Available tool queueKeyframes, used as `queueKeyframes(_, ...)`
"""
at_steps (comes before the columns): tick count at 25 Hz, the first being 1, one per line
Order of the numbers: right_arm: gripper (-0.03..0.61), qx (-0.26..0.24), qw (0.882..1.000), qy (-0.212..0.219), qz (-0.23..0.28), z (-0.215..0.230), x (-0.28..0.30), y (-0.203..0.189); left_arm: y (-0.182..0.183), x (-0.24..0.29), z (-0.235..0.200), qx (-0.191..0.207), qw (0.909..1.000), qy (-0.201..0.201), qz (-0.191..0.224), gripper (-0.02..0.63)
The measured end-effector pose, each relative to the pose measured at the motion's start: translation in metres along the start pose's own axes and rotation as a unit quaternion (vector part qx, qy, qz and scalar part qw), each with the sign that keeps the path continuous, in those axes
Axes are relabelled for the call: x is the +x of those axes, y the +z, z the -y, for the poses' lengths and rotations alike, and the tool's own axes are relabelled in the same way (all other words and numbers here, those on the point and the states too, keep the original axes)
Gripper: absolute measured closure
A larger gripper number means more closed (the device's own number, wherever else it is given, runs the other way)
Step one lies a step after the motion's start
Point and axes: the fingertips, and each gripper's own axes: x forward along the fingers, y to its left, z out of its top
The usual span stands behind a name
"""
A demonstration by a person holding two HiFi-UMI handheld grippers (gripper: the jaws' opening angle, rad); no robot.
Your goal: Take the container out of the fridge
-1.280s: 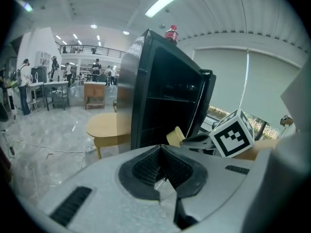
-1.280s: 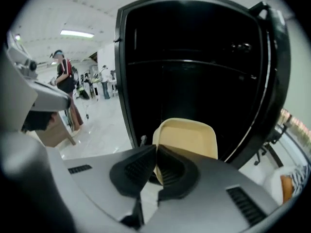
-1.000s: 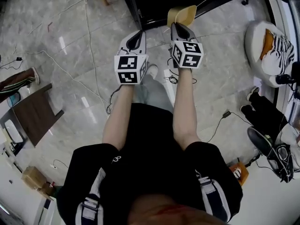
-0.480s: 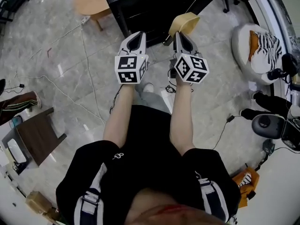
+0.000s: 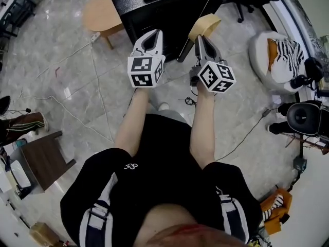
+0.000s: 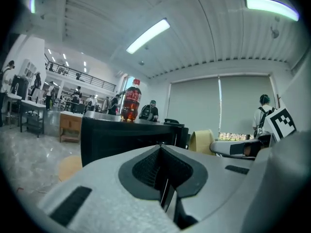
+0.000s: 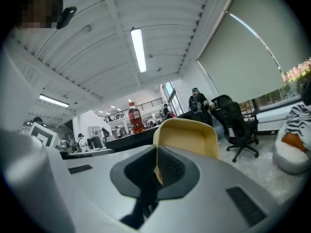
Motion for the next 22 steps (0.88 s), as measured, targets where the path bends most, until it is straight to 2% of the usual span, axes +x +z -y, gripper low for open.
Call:
queueKeyframes(10, 0.563, -0.018, 1.000, -0.001, 0.015, 0.006, -0.006, 0.017, 0.016, 0.001, 0.017, 0.011, 0.9997, -0.014, 0.016, 0.604)
queueKeyframes(22, 0.563, -0.023, 0.999, 0.002, 0.023, 0.002, -0.006, 0.022, 0.020, -0.002, 0.015, 0.017, 0.9996, -0.014, 0.018, 0.604)
